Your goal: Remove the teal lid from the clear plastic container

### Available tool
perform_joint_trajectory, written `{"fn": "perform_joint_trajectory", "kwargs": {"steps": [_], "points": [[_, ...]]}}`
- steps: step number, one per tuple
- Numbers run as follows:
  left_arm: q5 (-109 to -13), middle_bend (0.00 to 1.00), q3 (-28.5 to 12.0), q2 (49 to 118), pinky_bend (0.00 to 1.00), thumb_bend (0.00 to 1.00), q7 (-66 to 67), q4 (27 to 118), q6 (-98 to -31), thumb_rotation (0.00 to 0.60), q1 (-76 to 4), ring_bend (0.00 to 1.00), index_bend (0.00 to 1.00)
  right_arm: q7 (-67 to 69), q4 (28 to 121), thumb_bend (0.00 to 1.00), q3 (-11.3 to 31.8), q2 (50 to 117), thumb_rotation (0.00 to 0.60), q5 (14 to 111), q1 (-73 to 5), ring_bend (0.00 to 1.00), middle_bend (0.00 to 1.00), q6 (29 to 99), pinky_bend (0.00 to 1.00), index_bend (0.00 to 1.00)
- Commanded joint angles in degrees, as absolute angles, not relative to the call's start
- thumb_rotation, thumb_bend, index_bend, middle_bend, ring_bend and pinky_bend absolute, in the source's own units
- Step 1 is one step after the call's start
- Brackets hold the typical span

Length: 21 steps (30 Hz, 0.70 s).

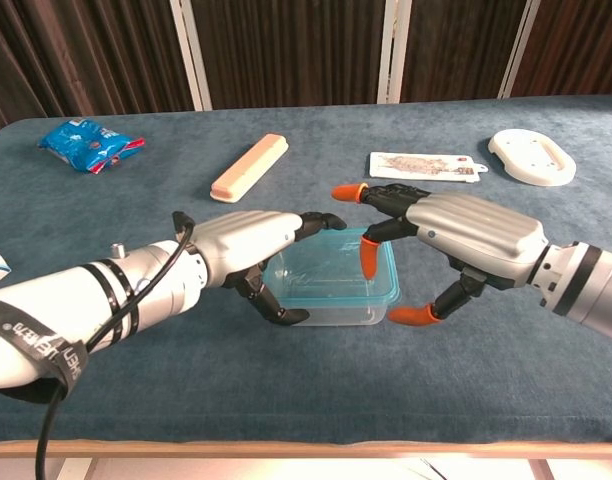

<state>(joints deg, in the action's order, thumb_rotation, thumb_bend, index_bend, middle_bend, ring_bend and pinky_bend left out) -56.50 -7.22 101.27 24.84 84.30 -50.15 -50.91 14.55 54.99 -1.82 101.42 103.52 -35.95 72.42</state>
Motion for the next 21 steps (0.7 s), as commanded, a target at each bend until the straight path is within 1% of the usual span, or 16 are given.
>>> {"fn": "perform_joint_trajectory", "kwargs": {"steps": [1,9,21], "points": [[-56.4,0.39,-7.2,101.3,0.46,0.29,24.9,84.3,-50.1,0.600,-50.9,0.39,0.00,14.7,55.1,0.39,-1.9,101.5,0.600,103.4,-36.2,0.00,0.02,72.5,0.00,0.60],[-56.8,0.39,-7.1,101.4,0.46,0.29,25.3,84.5,-50.4,0.600,-50.9,0.39,0.00,14.6,55.9,0.39,-2.2,100.7,0.600,102.8,-36.2,0.00,0.02,73.6,0.00,0.60],[-56.7,0.39,-6.9,101.9,0.46,0.29,25.6,83.8,-50.2,0.600,-50.9,0.40,0.00,13.6,56.0,0.39,-2.5,100.7,0.600,101.9,-36.6,0.00,0.02,73.2,0.00,0.60]]}}
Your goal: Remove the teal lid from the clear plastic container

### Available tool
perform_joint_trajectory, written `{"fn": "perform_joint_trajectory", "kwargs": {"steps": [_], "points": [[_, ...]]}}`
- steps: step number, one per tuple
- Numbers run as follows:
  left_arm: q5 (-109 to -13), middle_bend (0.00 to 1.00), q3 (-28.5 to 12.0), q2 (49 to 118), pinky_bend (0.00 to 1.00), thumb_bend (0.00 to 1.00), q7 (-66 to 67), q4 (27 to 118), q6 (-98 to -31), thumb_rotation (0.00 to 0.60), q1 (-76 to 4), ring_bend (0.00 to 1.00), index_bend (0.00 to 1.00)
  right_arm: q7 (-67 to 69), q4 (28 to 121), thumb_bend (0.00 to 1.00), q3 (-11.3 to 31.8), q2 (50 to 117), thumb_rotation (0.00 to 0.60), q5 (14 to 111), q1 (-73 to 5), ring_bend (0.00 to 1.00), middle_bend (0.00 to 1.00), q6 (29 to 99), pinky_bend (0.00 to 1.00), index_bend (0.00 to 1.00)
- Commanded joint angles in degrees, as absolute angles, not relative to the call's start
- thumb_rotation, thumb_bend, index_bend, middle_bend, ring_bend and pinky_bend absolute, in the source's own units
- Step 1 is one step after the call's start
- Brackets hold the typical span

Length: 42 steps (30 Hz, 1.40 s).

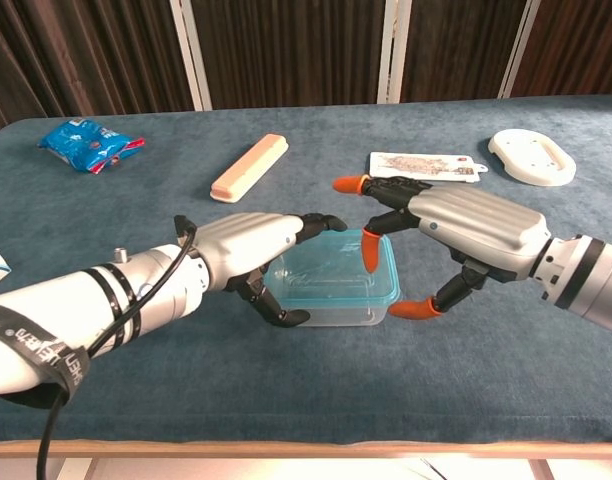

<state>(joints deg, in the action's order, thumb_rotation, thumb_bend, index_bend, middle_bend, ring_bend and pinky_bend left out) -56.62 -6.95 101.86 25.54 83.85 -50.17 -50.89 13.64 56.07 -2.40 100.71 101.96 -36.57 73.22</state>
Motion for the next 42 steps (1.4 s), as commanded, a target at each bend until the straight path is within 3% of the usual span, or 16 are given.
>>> {"fn": "perform_joint_trajectory", "kwargs": {"steps": [1,42], "points": [[-56.7,0.39,-6.9,101.9,0.46,0.29,25.5,83.8,-50.1,0.600,-50.9,0.40,0.00,13.6,55.9,0.39,-2.5,100.7,0.600,101.9,-36.6,0.00,0.02,73.3,0.00,0.60],[-57.9,0.39,-5.7,101.6,0.49,0.29,26.4,84.1,-49.6,0.600,-50.6,0.40,0.00,12.9,56.3,0.39,-1.9,100.5,0.600,100.3,-37.3,0.00,0.02,73.9,0.00,0.60]]}}
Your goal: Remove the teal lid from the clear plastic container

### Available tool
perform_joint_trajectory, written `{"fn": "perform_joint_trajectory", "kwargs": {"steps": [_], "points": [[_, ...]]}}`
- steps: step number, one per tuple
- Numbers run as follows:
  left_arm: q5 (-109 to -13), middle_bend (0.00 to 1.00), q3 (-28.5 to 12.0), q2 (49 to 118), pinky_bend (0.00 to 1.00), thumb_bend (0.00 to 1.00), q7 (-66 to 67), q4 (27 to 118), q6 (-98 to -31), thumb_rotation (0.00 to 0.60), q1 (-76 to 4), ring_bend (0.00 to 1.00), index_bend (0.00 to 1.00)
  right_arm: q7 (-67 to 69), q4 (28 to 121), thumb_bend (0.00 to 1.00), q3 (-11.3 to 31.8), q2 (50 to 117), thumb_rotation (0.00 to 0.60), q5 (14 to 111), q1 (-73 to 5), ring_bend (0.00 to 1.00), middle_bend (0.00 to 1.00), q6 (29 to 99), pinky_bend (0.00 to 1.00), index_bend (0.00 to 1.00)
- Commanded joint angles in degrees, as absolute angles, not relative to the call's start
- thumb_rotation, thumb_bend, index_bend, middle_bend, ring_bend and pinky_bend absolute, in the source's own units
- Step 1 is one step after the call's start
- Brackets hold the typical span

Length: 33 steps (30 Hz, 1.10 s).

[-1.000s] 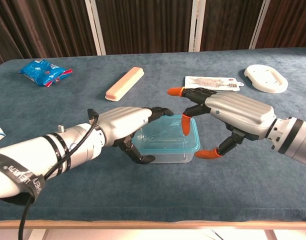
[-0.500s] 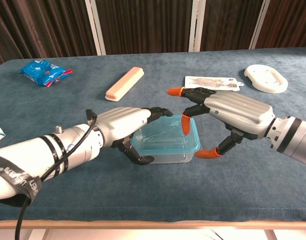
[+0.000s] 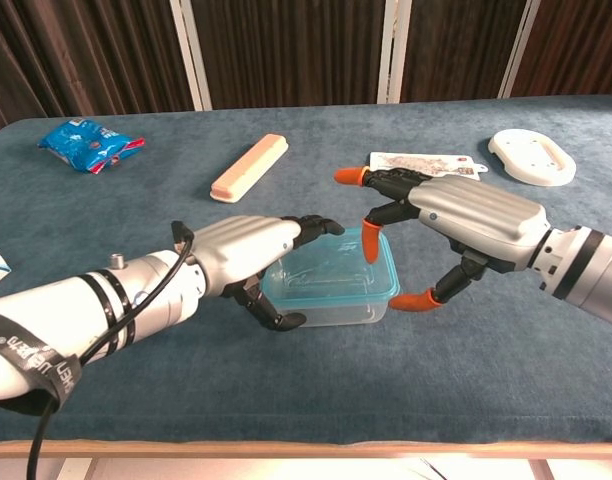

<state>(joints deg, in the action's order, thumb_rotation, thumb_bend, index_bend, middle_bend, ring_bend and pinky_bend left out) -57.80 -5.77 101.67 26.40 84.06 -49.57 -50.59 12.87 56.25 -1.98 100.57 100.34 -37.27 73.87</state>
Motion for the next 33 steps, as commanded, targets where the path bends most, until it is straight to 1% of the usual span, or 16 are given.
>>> {"fn": "perform_joint_trajectory", "kwargs": {"steps": [1,17,33], "points": [[-57.9,0.39,-5.7,101.6,0.49,0.29,26.5,84.1,-49.6,0.600,-50.6,0.40,0.00,12.9,56.4,0.39,-1.9,100.5,0.600,100.3,-37.3,0.00,0.02,73.9,0.00,0.60],[-58.4,0.40,-5.5,101.8,0.49,0.29,26.7,83.9,-49.7,0.600,-50.4,0.40,0.00,12.3,57.9,0.39,-1.5,99.8,0.600,99.8,-37.7,0.00,0.02,73.9,0.00,0.60],[-60.0,0.39,-5.1,101.0,0.49,0.29,26.1,85.3,-50.1,0.600,-49.9,0.40,0.00,11.7,57.0,0.39,-1.0,100.3,0.600,100.0,-38.2,0.00,0.03,74.6,0.00,0.61]]}}
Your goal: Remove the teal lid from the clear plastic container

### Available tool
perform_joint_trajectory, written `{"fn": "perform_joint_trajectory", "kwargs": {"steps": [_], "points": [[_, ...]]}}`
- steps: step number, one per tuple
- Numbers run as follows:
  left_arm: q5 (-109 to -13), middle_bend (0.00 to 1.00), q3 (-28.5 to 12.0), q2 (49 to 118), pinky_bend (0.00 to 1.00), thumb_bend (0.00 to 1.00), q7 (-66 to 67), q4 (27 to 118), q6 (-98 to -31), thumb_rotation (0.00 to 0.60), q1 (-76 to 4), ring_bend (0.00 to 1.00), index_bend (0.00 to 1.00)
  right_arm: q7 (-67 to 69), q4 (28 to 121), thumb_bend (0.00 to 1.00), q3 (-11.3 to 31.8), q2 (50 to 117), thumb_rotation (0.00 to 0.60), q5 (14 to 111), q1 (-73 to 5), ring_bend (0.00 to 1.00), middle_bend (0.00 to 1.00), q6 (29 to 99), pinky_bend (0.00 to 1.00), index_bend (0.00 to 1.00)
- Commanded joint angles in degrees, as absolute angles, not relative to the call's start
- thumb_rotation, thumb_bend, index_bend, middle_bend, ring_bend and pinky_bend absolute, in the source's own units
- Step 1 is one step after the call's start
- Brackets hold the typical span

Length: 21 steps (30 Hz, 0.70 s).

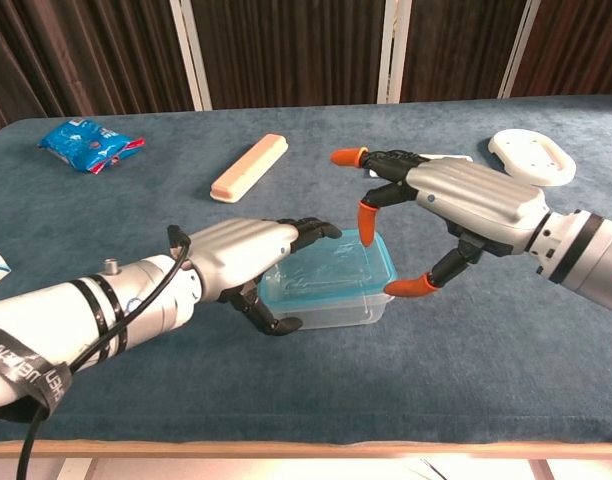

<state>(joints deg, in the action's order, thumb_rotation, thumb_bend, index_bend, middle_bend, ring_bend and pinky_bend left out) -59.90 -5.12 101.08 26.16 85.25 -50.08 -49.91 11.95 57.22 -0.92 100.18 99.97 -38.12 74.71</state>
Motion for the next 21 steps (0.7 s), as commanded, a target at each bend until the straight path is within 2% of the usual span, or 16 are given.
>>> {"fn": "perform_joint_trajectory", "kwargs": {"steps": [1,21], "points": [[-60.0,0.39,-5.1,101.0,0.49,0.29,26.0,85.4,-50.1,0.600,-49.8,0.40,0.00,11.6,56.9,0.39,-1.0,100.4,0.600,100.0,-38.2,0.00,0.03,74.5,0.00,0.61],[-60.7,0.40,-4.8,100.5,0.49,0.29,25.5,85.4,-49.8,0.600,-49.4,0.40,0.00,14.4,53.8,0.39,0.3,101.9,0.600,99.8,-38.5,0.00,0.05,77.6,0.00,0.61]]}}
